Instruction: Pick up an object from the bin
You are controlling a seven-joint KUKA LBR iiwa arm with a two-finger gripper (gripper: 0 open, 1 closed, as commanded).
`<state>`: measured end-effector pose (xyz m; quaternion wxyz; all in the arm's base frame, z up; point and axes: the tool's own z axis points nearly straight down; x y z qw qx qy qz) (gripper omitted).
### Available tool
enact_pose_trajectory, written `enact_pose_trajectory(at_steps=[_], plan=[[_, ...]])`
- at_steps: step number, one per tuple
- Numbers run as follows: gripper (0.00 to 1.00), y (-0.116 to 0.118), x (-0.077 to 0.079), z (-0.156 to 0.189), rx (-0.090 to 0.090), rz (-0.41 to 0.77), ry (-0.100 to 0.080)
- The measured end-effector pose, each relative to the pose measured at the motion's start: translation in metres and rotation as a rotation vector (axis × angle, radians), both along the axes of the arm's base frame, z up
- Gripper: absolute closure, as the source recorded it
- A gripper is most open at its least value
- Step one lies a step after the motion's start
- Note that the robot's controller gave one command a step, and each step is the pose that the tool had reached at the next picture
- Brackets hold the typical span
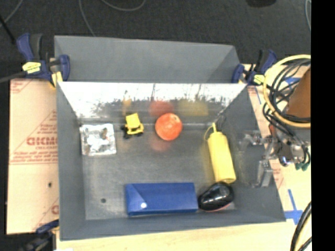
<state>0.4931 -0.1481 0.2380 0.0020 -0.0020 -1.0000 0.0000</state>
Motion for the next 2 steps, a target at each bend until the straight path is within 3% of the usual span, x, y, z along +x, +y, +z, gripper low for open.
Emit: enact_pose_trajectory(at_steps=[1, 2], plan=[[0.00, 0.001, 0.002, 0.004, -0.002, 0.005, -0.008], [0.00, 0.012, -0.006, -0.060, -0.003, -0.003, -0.011]])
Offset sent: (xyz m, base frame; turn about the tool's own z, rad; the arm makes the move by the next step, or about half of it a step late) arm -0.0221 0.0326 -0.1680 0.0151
